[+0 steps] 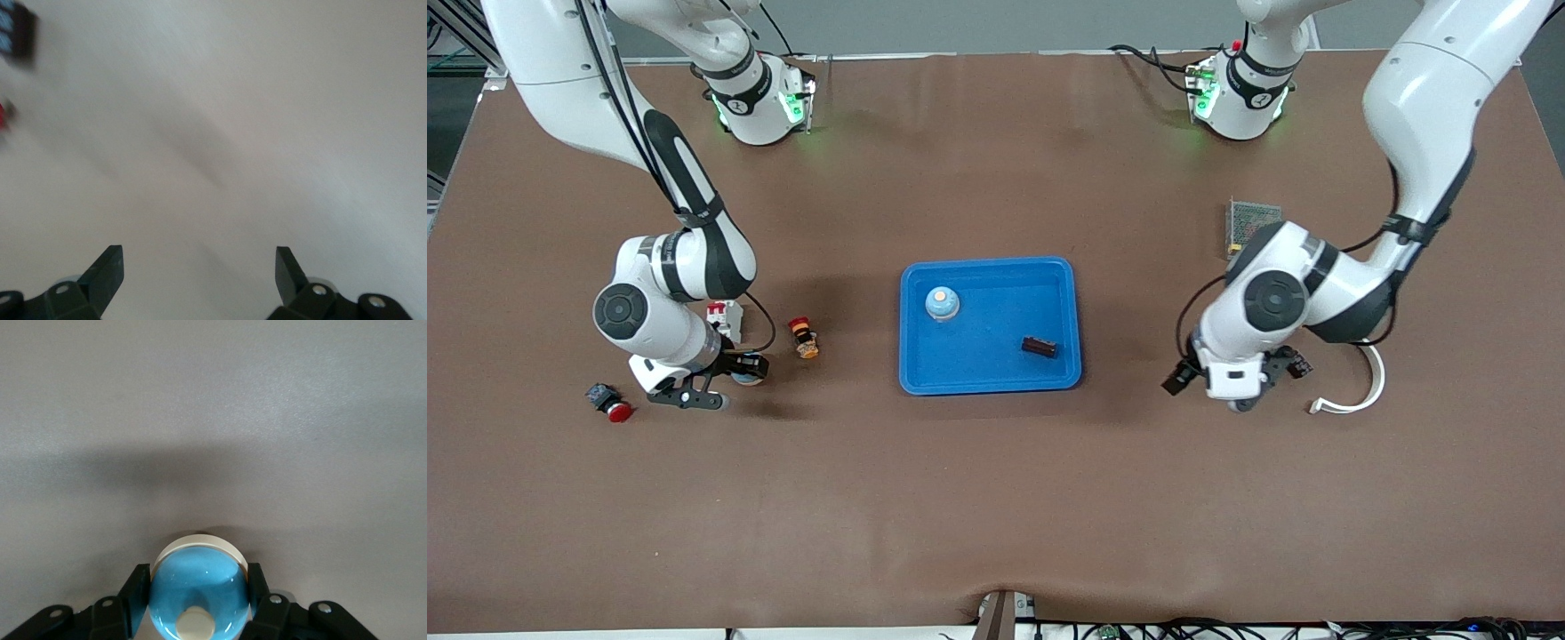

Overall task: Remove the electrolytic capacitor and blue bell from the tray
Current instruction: 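Return the left gripper to the tray and grasp the second capacitor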

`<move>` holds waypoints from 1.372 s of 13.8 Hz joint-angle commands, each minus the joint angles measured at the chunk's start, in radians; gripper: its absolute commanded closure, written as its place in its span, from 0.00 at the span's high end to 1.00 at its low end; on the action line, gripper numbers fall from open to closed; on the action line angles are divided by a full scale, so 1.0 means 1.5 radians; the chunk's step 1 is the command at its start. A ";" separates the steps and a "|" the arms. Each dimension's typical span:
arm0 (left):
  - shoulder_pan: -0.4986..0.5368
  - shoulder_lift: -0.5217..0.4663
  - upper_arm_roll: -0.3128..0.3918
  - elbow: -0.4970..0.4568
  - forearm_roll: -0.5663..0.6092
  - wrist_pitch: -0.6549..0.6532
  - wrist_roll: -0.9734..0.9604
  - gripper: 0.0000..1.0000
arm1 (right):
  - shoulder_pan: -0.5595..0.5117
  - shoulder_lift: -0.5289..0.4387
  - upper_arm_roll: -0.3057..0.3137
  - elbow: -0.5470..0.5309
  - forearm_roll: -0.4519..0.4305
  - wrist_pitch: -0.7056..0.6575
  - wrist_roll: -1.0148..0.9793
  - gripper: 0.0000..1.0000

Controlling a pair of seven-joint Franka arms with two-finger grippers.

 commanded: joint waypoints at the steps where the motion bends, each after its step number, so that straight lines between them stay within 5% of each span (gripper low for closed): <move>1: -0.064 0.009 0.006 0.040 -0.012 -0.009 -0.066 0.96 | -0.009 0.005 0.011 0.005 0.000 0.006 0.002 0.00; 9: -0.218 0.110 0.035 0.133 -0.013 0.017 -0.242 0.80 | -0.008 0.027 0.012 0.012 0.012 0.036 0.004 0.00; 11: -0.264 0.129 0.065 0.160 -0.014 0.028 -0.273 0.79 | -0.008 0.027 0.011 0.016 0.043 0.027 0.005 0.99; 16: -0.326 0.158 0.110 0.176 -0.015 0.070 -0.324 0.66 | -0.013 0.004 0.011 0.067 0.100 -0.116 0.039 1.00; 19: -0.332 0.174 0.111 0.176 -0.015 0.089 -0.327 0.56 | -0.003 -0.035 0.013 0.066 0.108 -0.139 0.201 1.00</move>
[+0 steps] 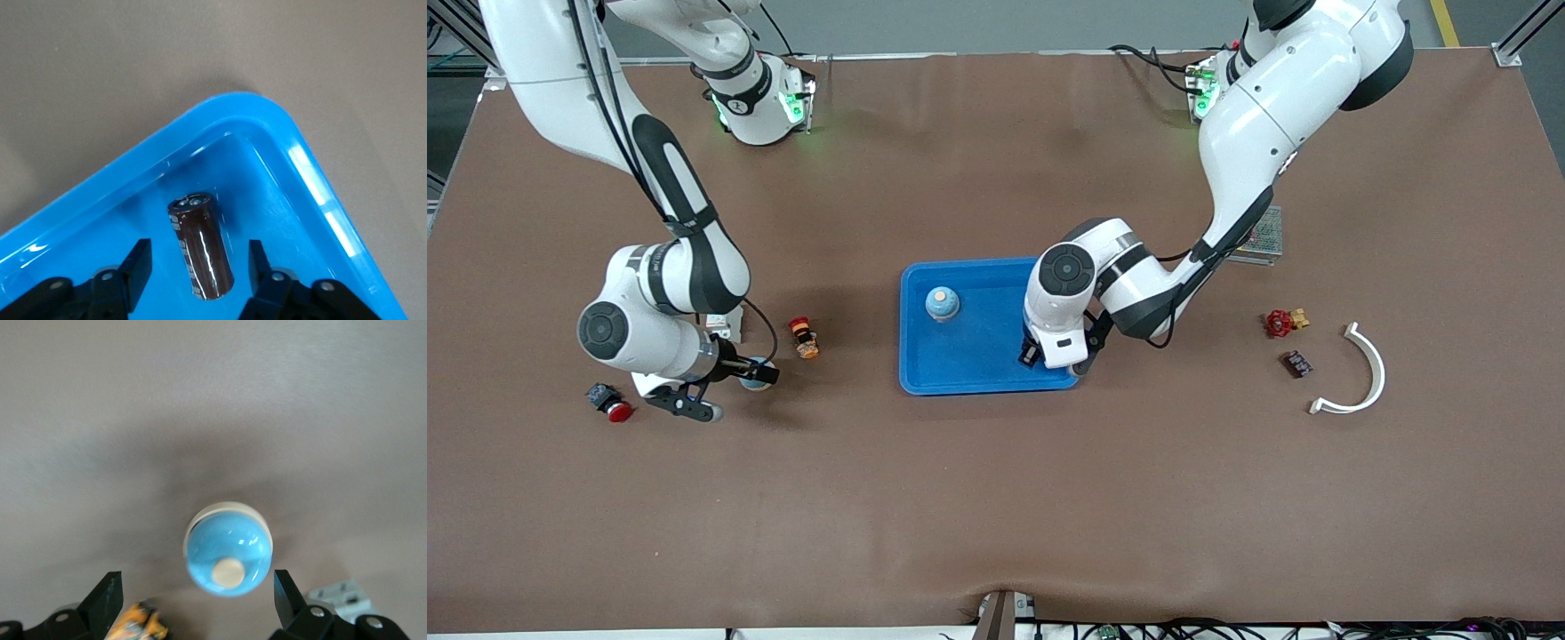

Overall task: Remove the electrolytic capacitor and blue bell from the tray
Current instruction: 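Return the left gripper to the tray and grasp the second capacitor, then release the bell with the right gripper while the left gripper lifts the capacitor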

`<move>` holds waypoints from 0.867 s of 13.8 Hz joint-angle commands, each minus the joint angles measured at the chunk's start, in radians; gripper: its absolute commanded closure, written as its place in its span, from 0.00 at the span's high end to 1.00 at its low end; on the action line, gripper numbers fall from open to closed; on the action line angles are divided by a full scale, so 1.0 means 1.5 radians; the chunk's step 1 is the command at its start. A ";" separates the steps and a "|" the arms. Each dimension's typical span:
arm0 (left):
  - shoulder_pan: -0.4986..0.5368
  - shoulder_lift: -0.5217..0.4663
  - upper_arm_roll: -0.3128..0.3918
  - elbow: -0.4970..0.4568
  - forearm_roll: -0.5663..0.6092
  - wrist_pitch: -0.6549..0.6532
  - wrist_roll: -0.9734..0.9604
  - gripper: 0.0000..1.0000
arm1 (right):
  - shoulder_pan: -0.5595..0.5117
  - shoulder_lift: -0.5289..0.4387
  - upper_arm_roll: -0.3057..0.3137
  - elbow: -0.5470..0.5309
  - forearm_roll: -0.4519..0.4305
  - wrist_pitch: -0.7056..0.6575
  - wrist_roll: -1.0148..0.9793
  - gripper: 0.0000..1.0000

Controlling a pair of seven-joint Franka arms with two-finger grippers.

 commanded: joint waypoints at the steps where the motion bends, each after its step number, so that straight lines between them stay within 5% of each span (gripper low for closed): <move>1: -0.010 0.018 0.007 0.018 -0.010 0.014 -0.001 0.52 | -0.003 -0.044 0.010 -0.010 0.023 -0.015 0.104 1.00; 4: -0.007 0.018 0.007 0.015 -0.008 0.014 0.004 0.30 | -0.002 -0.062 0.009 -0.013 0.102 -0.019 0.133 1.00; 6: -0.003 0.014 0.007 0.014 -0.009 0.012 0.008 0.01 | -0.002 -0.064 0.008 -0.014 0.101 -0.048 0.132 1.00; 12: 0.024 -0.042 -0.022 0.010 -0.009 -0.068 0.011 0.00 | -0.032 -0.074 0.004 -0.017 0.099 -0.091 0.131 1.00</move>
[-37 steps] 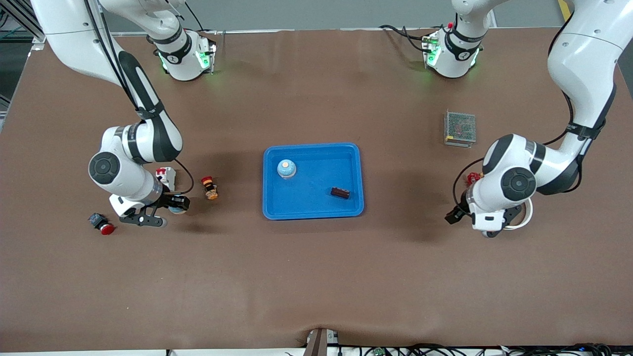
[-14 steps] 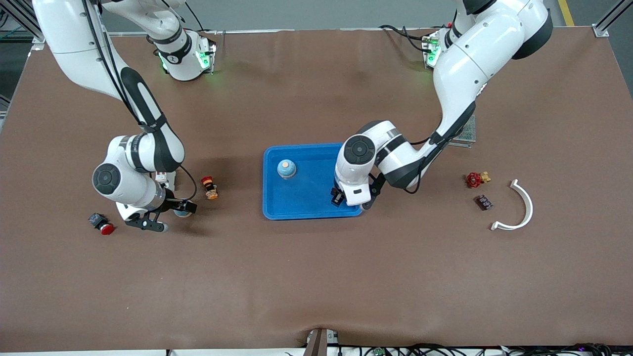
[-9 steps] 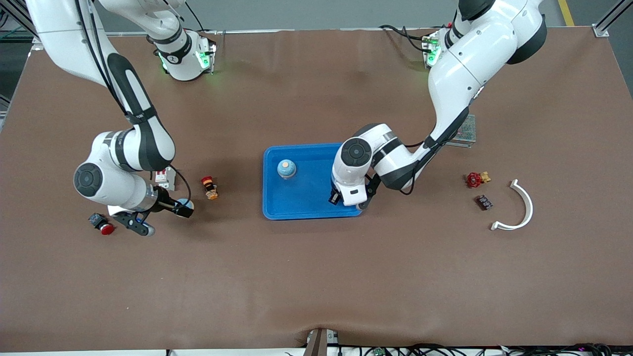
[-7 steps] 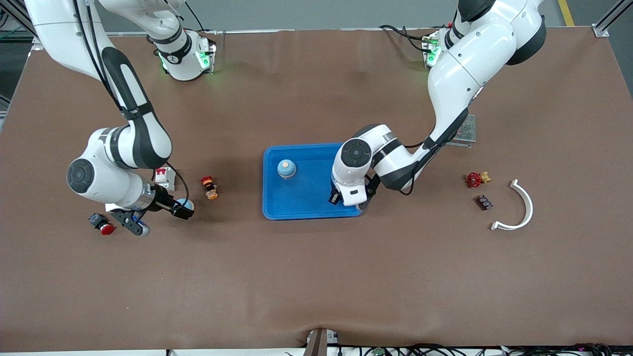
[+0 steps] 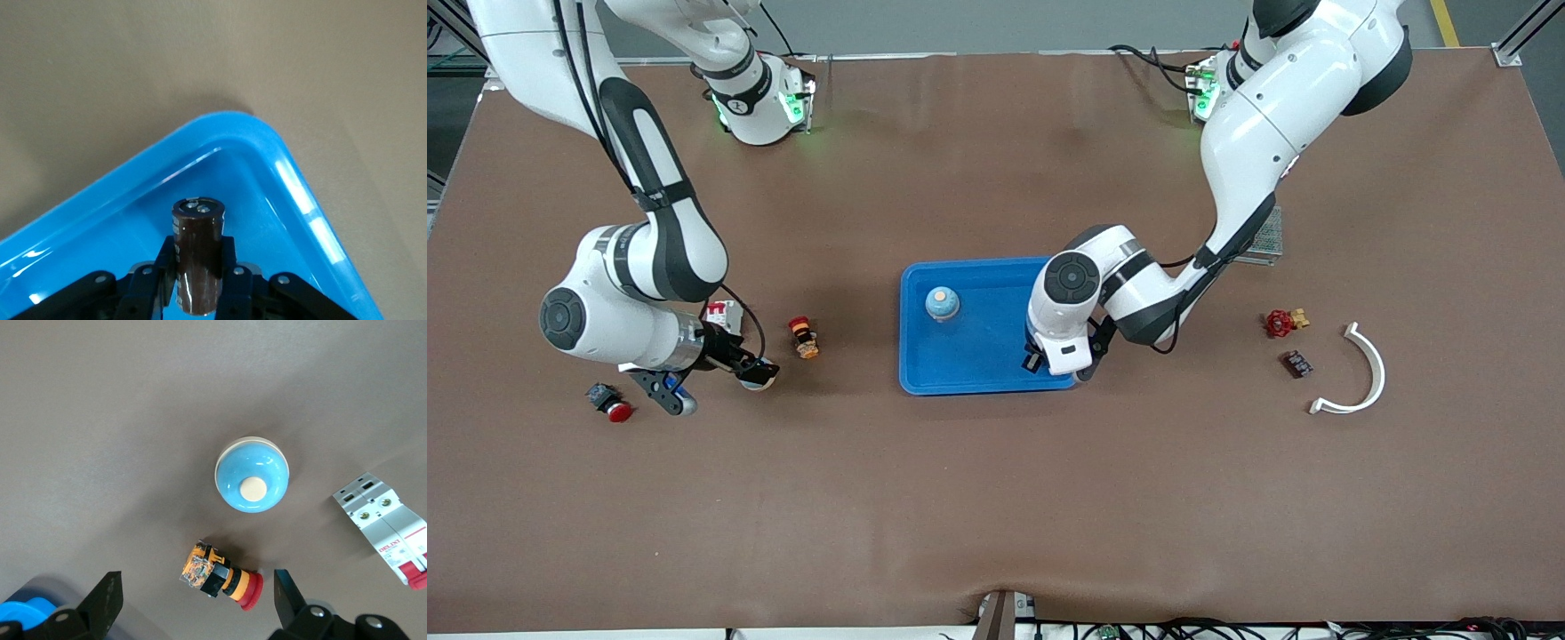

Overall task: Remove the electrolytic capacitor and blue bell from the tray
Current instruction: 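Release the bell with the right gripper while the left gripper lifts the capacitor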

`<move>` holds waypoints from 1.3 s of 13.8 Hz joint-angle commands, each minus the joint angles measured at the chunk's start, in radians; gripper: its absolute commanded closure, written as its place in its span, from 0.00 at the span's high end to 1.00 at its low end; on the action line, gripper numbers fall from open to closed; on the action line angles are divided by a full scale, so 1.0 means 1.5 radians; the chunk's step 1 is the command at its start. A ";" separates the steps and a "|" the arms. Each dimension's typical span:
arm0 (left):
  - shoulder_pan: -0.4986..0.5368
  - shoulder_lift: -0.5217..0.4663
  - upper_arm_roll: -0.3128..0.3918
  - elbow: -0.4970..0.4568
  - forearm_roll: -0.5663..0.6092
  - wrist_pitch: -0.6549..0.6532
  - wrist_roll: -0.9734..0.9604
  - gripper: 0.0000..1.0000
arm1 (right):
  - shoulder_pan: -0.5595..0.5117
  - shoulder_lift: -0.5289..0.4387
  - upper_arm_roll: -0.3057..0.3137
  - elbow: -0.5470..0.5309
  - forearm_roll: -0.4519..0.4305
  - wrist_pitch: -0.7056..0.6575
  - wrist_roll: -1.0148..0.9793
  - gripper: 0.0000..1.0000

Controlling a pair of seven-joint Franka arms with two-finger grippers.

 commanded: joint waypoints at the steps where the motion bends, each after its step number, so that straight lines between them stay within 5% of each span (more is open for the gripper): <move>1: 0.035 -0.051 -0.034 -0.013 -0.008 -0.063 0.013 0.00 | -0.032 -0.021 0.005 -0.016 0.013 -0.026 0.003 1.00; 4: 0.150 -0.073 -0.137 -0.054 -0.007 -0.118 0.063 0.00 | -0.034 -0.033 0.005 -0.014 0.015 -0.024 0.021 1.00; 9: 0.400 -0.101 -0.319 -0.162 0.004 -0.176 0.160 0.00 | 0.025 -0.064 0.007 -0.017 0.006 -0.006 0.271 1.00; 12: 0.494 -0.156 -0.349 -0.239 0.004 -0.190 0.245 0.00 | 0.093 -0.063 0.006 -0.019 -0.001 0.016 0.448 1.00; 18: 0.585 -0.164 -0.352 -0.292 0.004 -0.236 0.343 0.00 | 0.197 -0.056 0.008 -0.050 -0.026 0.073 0.646 1.00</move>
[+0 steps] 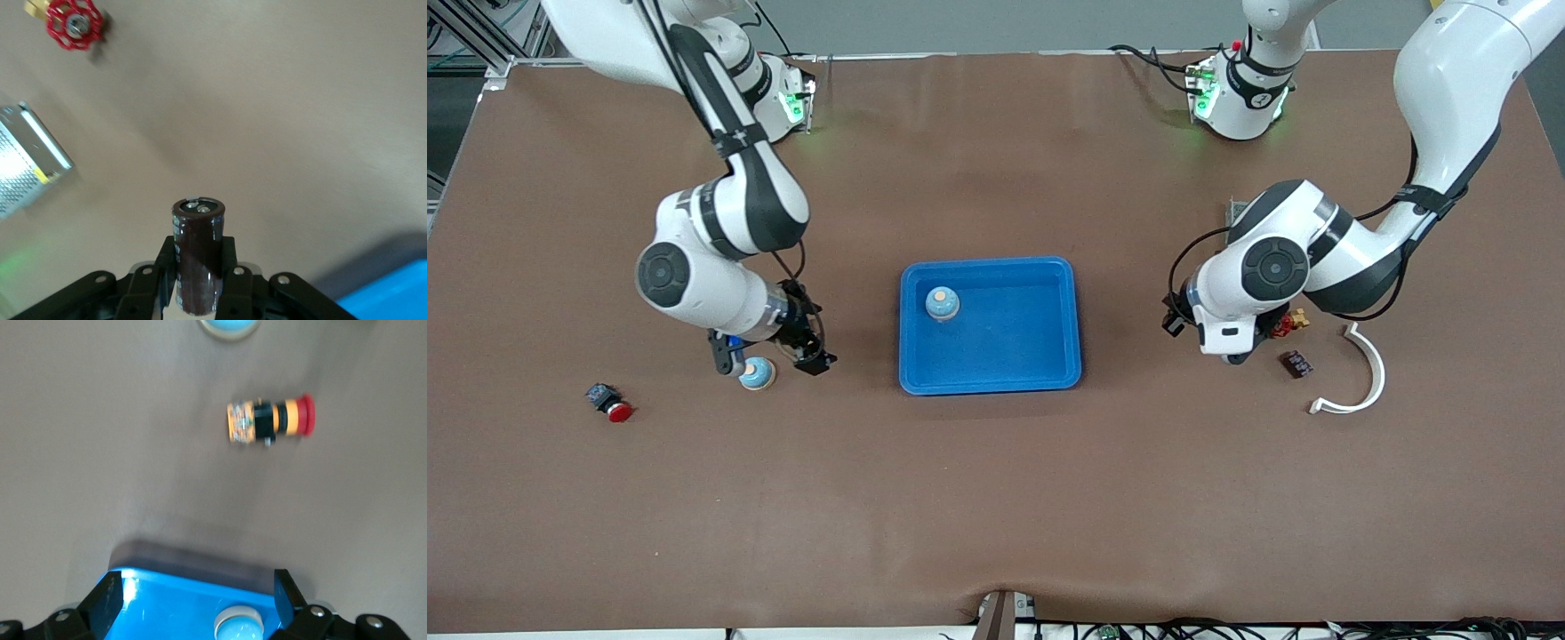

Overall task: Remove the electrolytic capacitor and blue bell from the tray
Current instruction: 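Carry the capacitor toward the valve while the right gripper reaches the bell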

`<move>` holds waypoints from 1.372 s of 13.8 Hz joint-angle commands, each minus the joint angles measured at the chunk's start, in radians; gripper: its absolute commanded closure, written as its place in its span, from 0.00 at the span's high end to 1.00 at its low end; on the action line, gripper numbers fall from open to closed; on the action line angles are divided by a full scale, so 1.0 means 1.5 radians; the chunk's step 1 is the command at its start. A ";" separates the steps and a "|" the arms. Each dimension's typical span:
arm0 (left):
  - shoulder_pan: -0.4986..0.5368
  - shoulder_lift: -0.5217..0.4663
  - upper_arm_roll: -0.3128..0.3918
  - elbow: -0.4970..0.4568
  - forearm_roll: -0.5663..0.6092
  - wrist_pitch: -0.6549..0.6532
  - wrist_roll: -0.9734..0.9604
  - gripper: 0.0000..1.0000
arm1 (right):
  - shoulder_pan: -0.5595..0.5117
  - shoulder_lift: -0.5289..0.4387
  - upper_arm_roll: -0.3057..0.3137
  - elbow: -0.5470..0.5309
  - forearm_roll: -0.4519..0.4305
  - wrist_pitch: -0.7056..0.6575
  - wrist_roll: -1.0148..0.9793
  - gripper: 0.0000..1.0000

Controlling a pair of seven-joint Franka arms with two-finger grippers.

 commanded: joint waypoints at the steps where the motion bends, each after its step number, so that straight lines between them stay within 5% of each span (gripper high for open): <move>1: 0.058 -0.024 -0.011 -0.045 0.002 -0.012 0.058 0.00 | 0.048 -0.008 -0.004 -0.032 -0.016 0.050 0.110 1.00; 5: 0.116 -0.022 -0.011 -0.106 0.071 -0.012 0.122 0.00 | 0.117 0.013 -0.006 -0.037 -0.028 0.085 0.227 1.00; 11: 0.172 -0.015 -0.003 -0.145 0.096 -0.013 0.234 0.00 | 0.198 0.074 -0.005 -0.027 -0.183 0.113 0.443 1.00; 19: 0.190 -0.004 0.012 -0.186 0.182 -0.007 0.266 0.00 | 0.217 0.135 -0.004 0.035 -0.181 0.113 0.480 1.00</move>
